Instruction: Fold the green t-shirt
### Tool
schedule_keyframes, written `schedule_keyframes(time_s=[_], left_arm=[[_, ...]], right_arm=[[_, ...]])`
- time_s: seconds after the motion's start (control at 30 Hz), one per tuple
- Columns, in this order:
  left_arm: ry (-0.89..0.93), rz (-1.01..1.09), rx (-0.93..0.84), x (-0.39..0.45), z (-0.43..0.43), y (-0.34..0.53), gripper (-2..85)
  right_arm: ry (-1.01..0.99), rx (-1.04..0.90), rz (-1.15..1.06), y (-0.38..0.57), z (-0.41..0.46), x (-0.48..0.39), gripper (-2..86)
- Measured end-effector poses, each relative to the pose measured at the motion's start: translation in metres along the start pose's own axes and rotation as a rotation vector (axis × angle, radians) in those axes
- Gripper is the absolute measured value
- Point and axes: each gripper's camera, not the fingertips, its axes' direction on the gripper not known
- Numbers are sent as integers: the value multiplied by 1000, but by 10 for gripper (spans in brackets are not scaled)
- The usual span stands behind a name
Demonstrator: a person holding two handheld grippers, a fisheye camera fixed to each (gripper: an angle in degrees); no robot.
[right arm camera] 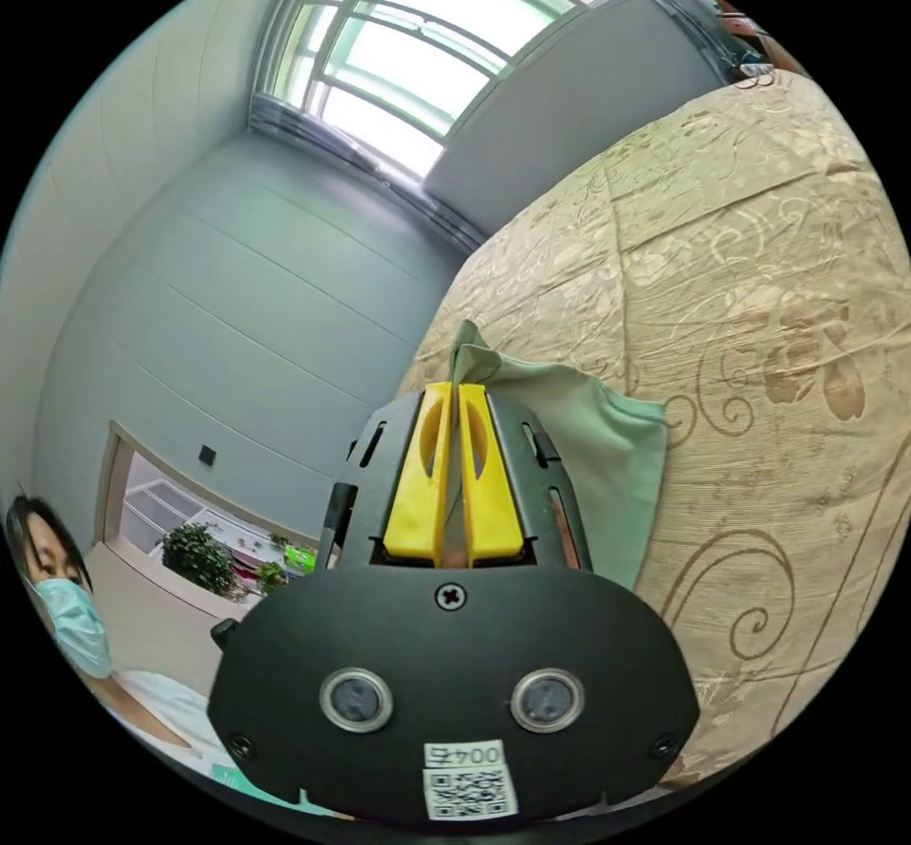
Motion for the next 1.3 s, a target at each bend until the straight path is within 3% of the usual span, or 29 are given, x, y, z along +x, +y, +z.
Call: schedule_keyframes(time_s=[0.27,0.63,0.87,1.0,1.13,1.3], left_arm=[[143,147,-57,105,98,-20,6],[100,183,-284,131,233,6,8],[290,180,-487,142,317,47,16],[402,115,-541,144,338,62,23],[288,181,-484,133,307,54,24],[-89,118,-430,32,237,39,29]], right_arm=[[83,119,55,23,-163,112,-1],[104,-13,233,68,-158,276,12],[209,129,436,132,-216,352,58],[306,114,357,150,-248,335,80],[451,-153,127,188,-228,272,109],[635,-401,-23,260,-165,229,121]])
